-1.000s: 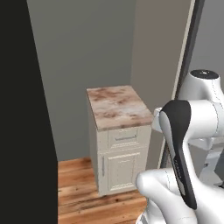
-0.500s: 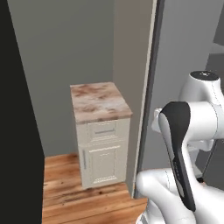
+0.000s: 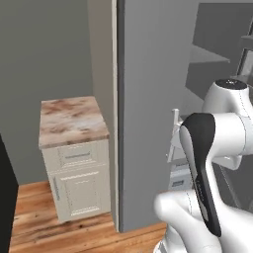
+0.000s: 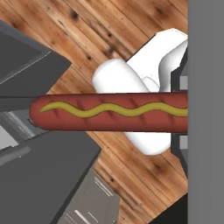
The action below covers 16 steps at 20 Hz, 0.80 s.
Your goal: Store the hot dog in the freezer for long-term storage. Close the freezer door after placing the cooked food.
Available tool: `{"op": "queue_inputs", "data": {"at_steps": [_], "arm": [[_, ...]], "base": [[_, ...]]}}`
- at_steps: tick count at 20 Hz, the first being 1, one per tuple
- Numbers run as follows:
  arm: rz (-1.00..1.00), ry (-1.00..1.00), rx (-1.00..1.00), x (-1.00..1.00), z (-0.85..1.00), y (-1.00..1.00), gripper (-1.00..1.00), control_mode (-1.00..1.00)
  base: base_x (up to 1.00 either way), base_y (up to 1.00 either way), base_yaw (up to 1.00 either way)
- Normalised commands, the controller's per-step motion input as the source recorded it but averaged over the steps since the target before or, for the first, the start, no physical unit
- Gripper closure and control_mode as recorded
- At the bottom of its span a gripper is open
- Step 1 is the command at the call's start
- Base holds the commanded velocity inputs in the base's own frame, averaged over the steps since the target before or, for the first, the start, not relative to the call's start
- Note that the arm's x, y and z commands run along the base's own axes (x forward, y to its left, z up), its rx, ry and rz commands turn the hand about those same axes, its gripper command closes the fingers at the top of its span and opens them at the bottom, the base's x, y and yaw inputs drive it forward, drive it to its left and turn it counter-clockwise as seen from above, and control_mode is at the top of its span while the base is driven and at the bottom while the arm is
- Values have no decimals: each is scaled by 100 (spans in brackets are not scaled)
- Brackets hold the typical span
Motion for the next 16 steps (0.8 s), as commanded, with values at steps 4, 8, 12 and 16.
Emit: {"op": "queue_inputs", "data": {"at_steps": [4, 8, 12, 16], "arm": [[0, 0, 0, 0, 0, 0, 100, 100], [0, 0, 0, 0, 0, 0, 100, 100], [0, 0, 0, 0, 0, 0, 100, 100], [0, 0, 0, 0, 0, 0, 100, 100]], "base": [[0, -64, -4], [16, -49, 0], [41, -30, -2], [56, -35, -10]]}}
